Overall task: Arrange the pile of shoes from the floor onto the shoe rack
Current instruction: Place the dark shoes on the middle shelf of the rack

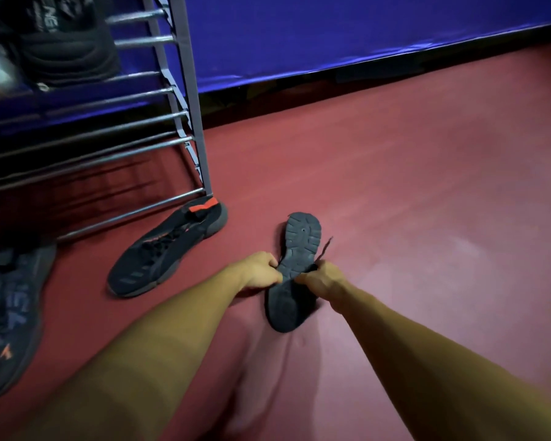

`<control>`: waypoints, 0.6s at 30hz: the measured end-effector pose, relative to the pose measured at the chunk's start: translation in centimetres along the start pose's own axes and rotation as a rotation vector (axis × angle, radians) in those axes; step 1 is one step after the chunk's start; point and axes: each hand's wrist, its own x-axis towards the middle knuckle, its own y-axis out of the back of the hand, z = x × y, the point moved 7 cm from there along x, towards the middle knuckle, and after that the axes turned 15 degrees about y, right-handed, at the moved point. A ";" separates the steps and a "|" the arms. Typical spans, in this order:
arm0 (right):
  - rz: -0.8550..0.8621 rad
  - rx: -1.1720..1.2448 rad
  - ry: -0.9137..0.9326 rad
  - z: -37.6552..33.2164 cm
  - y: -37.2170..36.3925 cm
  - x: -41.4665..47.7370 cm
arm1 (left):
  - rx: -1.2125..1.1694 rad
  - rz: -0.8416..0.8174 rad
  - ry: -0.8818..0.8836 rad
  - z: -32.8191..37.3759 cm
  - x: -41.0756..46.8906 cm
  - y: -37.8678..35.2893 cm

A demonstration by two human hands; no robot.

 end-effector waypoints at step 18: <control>-0.002 0.279 0.289 -14.1 2.9 -5.8 | -0.431 0.224 -0.075 -4.9 -9.8 10.6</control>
